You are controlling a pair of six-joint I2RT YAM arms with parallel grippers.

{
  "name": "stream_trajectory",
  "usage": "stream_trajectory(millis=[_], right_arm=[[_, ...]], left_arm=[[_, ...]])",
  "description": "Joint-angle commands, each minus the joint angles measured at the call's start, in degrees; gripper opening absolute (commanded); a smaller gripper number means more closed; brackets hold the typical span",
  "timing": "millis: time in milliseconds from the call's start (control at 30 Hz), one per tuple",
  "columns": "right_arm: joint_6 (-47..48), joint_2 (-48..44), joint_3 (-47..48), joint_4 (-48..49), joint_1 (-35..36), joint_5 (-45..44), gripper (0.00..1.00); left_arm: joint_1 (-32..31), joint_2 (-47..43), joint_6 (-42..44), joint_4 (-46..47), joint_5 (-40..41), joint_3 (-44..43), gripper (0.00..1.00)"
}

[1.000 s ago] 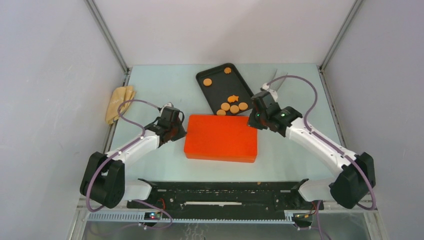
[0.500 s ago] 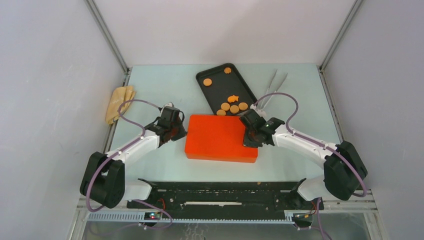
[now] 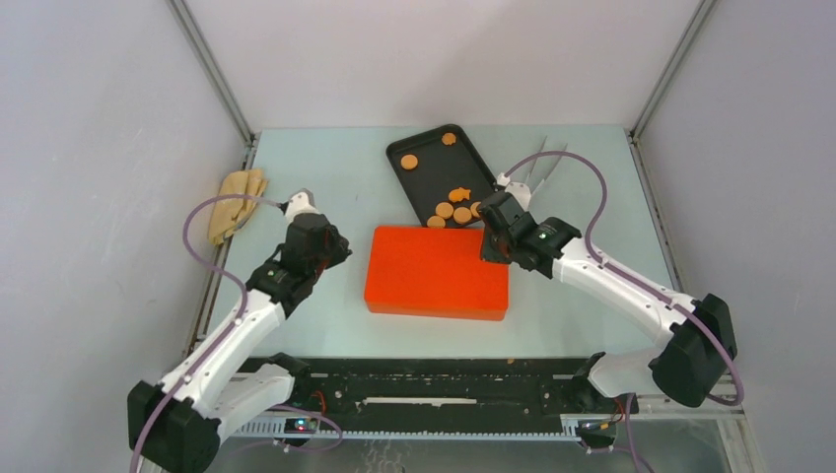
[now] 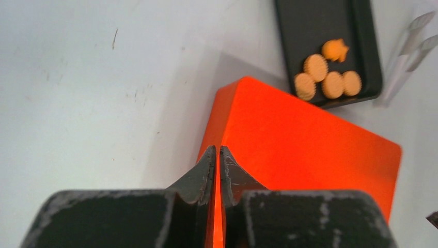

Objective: Pack the cookies

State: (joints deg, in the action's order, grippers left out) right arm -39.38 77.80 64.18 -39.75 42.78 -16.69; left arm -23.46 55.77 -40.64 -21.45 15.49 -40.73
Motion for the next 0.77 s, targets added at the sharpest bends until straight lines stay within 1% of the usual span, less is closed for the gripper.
stream_trajectory(millis=[0, 100, 200, 267, 500, 667, 700, 733], right_arm=[[3.1, -2.4, 2.0, 0.7, -0.1, -4.7, 0.27], [3.5, -2.2, 2.0, 0.2, 0.0, -5.9, 0.33], [3.7, -2.0, 1.9, -0.1, 0.2, -7.1, 0.38], [3.9, -2.1, 1.9, 0.2, 0.3, -7.1, 0.4], [4.4, -1.9, 1.8, 0.2, 0.1, -6.8, 0.4], [4.3, -1.5, 1.2, 0.5, 0.2, -6.8, 0.43], [4.0, -2.2, 0.8, 0.7, 0.2, -6.7, 0.48], [3.8, -2.7, 0.3, 1.0, 0.2, -6.9, 0.56]], left_arm=[[-1.1, -5.8, 3.2, 3.3, 3.4, 0.8, 0.11], [-1.3, -6.8, 3.5, 4.4, 2.6, 1.8, 0.11], [-1.4, -6.0, 3.7, 4.6, 1.9, 1.6, 0.06], [-1.5, -5.3, 3.7, 4.5, 1.6, 1.5, 0.05], [-1.6, -5.1, 4.0, 4.8, 1.5, 1.4, 0.03], [-1.6, -5.1, 4.0, 4.8, 1.5, 1.4, 0.02], [-1.6, -5.1, 4.0, 4.8, 1.5, 1.5, 0.03], [-1.6, -5.2, 4.0, 4.8, 1.5, 1.5, 0.04]])
